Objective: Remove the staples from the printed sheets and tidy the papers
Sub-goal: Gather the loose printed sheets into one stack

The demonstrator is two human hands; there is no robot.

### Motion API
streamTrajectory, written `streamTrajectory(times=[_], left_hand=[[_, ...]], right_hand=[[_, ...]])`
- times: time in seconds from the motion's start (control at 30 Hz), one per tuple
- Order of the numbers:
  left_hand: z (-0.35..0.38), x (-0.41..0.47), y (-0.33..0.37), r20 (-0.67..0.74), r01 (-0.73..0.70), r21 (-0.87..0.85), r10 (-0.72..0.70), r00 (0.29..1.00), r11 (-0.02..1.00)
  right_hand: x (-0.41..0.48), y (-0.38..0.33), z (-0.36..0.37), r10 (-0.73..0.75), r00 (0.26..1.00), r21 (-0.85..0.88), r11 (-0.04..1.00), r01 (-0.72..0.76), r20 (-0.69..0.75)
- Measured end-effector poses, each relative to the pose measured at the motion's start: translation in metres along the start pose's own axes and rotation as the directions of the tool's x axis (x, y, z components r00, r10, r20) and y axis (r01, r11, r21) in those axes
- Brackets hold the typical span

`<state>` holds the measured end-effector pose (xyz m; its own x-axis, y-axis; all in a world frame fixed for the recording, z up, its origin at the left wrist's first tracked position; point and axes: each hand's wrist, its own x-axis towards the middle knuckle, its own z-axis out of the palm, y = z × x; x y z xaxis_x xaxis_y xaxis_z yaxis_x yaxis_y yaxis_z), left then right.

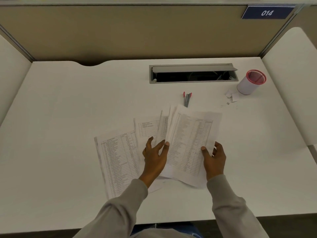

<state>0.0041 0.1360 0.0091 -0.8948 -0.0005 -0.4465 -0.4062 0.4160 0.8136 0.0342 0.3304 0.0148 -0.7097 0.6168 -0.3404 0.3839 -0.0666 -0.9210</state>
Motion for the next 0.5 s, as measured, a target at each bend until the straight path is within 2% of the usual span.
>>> streamTrajectory(times=[0.1,0.17,0.27,0.37,0.5], left_hand=[[-0.003,0.004,0.003,-0.071,0.023,-0.102,-0.031,0.997,0.994],[-0.003,0.008,0.002,-0.151,-0.012,-0.062,0.002,0.988,0.998],[0.000,0.020,-0.003,-0.233,-0.024,0.057,0.037,0.972,0.998],[0.008,0.030,-0.005,-0.202,0.032,0.246,0.019,0.979,0.969],[0.019,0.035,0.001,-0.188,0.087,0.450,-0.001,0.982,0.889]], right_hand=[[0.003,-0.016,-0.012,-0.001,0.998,0.138,0.990,-0.008,0.060],[0.001,-0.033,-0.021,-0.027,0.995,0.194,0.981,0.008,0.097],[-0.005,-0.062,-0.035,-0.093,0.987,0.247,0.967,0.057,0.135],[-0.010,-0.087,-0.050,-0.156,0.976,0.275,0.955,0.111,0.151],[-0.015,-0.110,-0.068,-0.173,0.967,0.305,0.946,0.110,0.188]])
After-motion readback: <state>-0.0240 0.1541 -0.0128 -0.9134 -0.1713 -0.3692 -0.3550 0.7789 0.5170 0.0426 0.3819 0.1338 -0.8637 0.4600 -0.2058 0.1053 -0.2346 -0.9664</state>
